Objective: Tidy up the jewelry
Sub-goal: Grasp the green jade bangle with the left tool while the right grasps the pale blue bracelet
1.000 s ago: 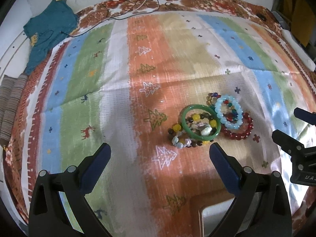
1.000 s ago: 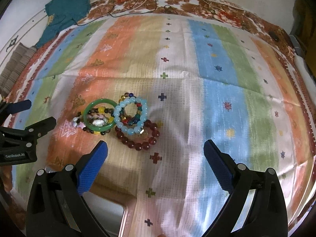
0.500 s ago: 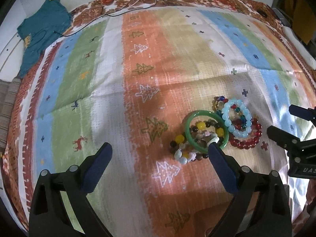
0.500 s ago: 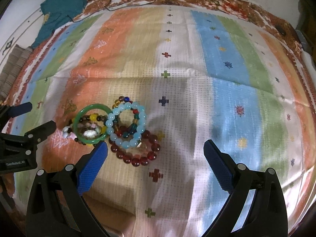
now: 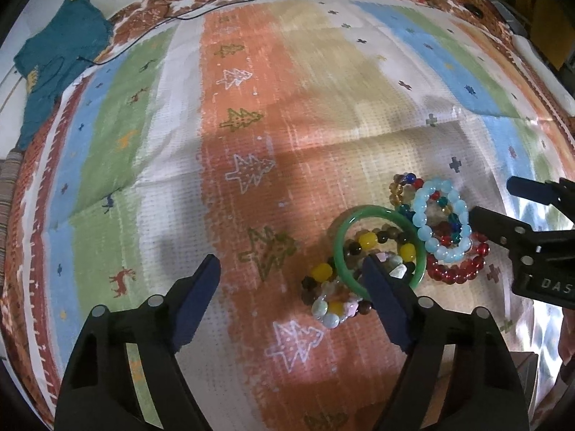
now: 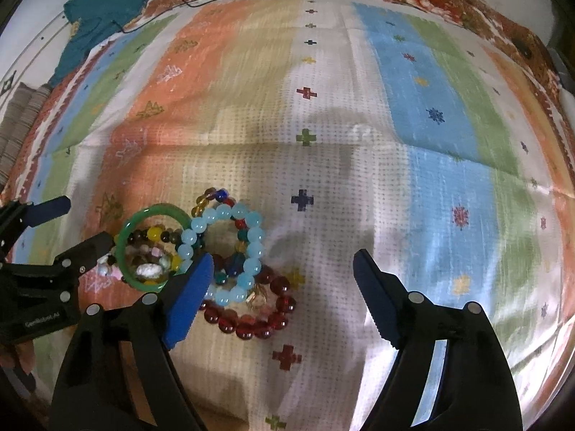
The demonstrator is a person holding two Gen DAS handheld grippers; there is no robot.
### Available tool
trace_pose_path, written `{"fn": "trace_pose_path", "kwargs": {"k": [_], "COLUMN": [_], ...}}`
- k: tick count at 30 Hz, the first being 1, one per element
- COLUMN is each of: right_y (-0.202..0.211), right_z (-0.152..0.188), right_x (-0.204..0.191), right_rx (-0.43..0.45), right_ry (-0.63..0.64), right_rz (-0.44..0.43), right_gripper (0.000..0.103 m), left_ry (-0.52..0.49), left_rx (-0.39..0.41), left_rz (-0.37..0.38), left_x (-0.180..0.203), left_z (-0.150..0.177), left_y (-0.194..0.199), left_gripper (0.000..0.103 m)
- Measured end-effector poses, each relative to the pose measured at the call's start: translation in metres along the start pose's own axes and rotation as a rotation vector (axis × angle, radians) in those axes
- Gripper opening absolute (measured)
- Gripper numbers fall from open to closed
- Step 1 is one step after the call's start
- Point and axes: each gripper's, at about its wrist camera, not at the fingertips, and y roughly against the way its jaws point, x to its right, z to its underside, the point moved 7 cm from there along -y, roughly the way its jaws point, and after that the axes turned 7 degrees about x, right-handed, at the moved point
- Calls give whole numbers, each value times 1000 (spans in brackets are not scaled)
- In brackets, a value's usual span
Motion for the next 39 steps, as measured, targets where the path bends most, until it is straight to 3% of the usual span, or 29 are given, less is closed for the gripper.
{"fn": "trace_pose_path", "kwargs": {"k": [2, 4, 10, 12, 15, 18, 21, 24, 39], "right_y": [-5, -8, -19, -21, -23, -28, -32, -35, -7], "right_z": [-1, -2, -1, -3, -5, -3, -2, 0, -1], "right_x": [-1, -1, -2, -4, -6, -7, -9, -10, -12], "right_rx": [-9, -13, -30, -31, -32, -39, -54, -48, 9], "right_ry": [0, 2, 10, 14, 24, 24, 30, 45, 90], "right_rz": [-8, -7, -19, -29, -35, -40, -44, -31, 3], "right_gripper": [80, 72, 54, 46, 35, 29, 15, 14, 12], "left_ry": [-12, -25, -44, -45, -41, -41, -47, -56, -25], "left_rx": [-6, -16, -21, -33, -42, -41, -43, -44, -1], "left_rz": [2, 0, 7, 8, 30, 46, 59, 66, 21], "left_x": [3, 6, 11, 12, 15, 18, 25, 31, 24], "left_z": [0, 0, -3, -2, 0, -1, -1, 1, -3], "left_y": [-3, -7, -17, -21, -26, -27, -27, -26, -5], "left_gripper": [76, 68, 62, 50, 41, 26, 15, 7, 7]}}
